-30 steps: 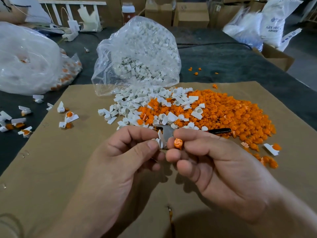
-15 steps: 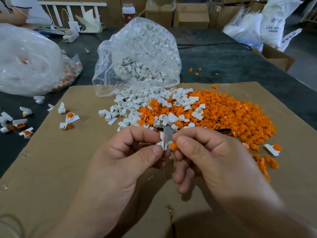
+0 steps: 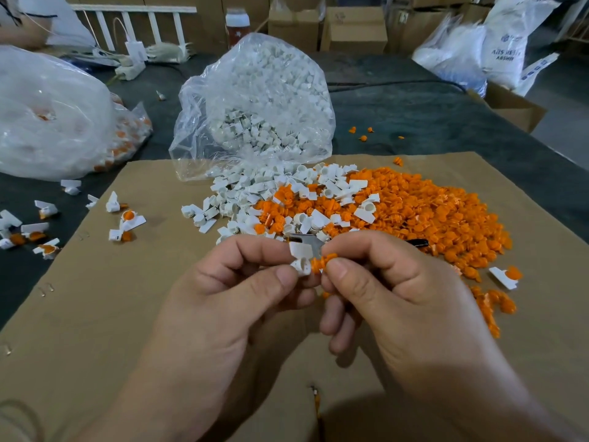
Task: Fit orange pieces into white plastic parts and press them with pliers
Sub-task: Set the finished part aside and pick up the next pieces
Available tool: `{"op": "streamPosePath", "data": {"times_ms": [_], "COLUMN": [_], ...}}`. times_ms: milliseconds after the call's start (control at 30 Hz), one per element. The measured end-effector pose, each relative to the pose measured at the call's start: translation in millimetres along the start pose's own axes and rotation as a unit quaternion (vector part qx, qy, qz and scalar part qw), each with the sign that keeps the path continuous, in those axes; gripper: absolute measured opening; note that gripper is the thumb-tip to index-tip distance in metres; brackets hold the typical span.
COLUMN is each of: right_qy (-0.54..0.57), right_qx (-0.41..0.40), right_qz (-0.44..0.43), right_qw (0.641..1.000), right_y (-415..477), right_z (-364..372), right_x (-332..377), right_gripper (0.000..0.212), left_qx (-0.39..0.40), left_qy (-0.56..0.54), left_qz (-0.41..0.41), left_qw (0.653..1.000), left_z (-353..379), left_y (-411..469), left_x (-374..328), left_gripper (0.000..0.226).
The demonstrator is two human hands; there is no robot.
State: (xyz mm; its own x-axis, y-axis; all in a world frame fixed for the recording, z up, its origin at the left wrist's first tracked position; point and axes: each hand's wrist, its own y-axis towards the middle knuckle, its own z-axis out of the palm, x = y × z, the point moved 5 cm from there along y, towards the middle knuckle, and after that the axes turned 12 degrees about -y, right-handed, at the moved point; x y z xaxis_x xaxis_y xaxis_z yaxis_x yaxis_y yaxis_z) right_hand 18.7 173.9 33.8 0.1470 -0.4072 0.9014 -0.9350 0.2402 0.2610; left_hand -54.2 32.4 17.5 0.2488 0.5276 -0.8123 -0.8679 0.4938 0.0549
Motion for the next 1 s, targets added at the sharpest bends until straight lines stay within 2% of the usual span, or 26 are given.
{"op": "streamPosePath", "data": {"times_ms": [67, 167, 400, 600, 733, 867, 1000], "right_qy": [0.037, 0.037, -0.066, -0.188, -0.241, -0.298, -0.357], "right_qx": [-0.012, -0.016, -0.019, -0.028, -0.031, -0.045, -0.072], "right_qz": [-0.004, -0.006, -0.02, -0.045, -0.054, -0.085, -0.127], "right_qw": [0.999, 0.999, 0.997, 0.981, 0.969, 0.95, 0.923], "right_y": [0.4, 0.7, -4.1, -4.2, -4.3, -4.7, -6.1], "right_z": [-1.6, -2.2, -0.1, -0.2, 0.7, 0.8, 1.8], "right_x": [0.2, 1.5, 9.7, 15.3, 15.9, 18.6, 25.8], "right_gripper": [0.015, 0.016, 0.01, 0.01, 0.011, 0.009, 0.008], "left_qx": [0.003, -0.001, 0.001, -0.003, -0.002, 0.022, 0.007], "left_qy": [-0.062, -0.084, -0.082, 0.055, 0.219, 0.252, 0.251], "left_qz": [-0.028, -0.039, -0.035, 0.026, 0.087, 0.108, 0.077], "left_qw": [0.998, 0.996, 0.996, 0.998, 0.972, 0.961, 0.965], "left_z": [1.9, 2.8, 1.7, -0.5, -1.2, 5.0, 5.2], "left_y": [1.2, 1.6, 1.7, -0.9, -3.7, -4.7, -5.2], "left_x": [0.7, -1.3, 1.5, 1.8, -2.8, -4.5, -3.4], "left_gripper": [0.026, 0.02, 0.024, 0.033, 0.031, 0.031, 0.034]}}
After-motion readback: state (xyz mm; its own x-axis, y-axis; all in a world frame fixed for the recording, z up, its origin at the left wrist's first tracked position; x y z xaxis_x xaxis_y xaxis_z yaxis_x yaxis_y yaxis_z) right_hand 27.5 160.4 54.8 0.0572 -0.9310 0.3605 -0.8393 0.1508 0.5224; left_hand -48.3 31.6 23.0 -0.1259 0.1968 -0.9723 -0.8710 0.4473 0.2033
